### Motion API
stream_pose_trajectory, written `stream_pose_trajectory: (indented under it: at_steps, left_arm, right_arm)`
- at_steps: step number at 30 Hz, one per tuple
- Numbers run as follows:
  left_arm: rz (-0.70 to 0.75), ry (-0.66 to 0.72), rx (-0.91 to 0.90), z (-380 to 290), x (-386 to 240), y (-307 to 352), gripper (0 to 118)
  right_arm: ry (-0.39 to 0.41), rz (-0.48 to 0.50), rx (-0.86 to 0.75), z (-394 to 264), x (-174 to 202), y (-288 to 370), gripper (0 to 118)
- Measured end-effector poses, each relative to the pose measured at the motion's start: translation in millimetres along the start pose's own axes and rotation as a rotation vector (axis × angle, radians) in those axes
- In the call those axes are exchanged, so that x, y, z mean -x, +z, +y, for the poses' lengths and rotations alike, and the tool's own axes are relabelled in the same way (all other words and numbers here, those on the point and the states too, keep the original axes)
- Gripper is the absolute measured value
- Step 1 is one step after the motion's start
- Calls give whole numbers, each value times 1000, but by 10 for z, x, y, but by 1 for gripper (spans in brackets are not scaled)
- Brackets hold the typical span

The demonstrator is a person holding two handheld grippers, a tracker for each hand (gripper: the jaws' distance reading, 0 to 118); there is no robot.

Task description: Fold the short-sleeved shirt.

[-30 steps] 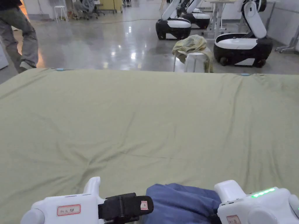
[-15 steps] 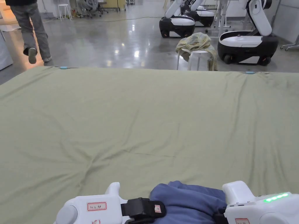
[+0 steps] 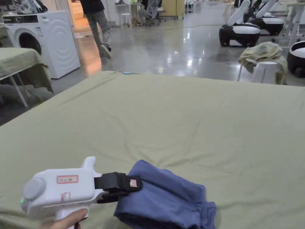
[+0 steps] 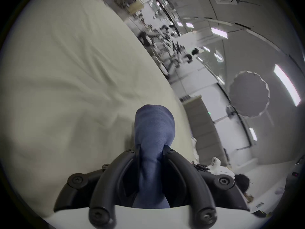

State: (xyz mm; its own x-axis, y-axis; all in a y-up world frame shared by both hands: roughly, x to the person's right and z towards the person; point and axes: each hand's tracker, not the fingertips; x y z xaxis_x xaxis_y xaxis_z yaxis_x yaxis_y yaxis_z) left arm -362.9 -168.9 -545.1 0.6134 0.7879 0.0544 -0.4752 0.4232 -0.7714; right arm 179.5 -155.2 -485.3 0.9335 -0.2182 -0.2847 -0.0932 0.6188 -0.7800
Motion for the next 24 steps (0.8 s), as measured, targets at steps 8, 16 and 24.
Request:
stream_pose_trajectory:
  at_steps: [8, 16, 24]
  left_arm:
    - [456, -163, -110, 807, 436, 880, 34]
    - [816, -597, -308, 512, -407, 1204, 67]
    - [515, -908, -619, -658, -1752, 1277, 67]
  right_arm:
    - [-1, 48, 13, -28, 119, -103, 0]
    - [29, -16, -68, -75, 146, 273, 0]
    - [109, -232, -389, -202, 166, 1149, 0]
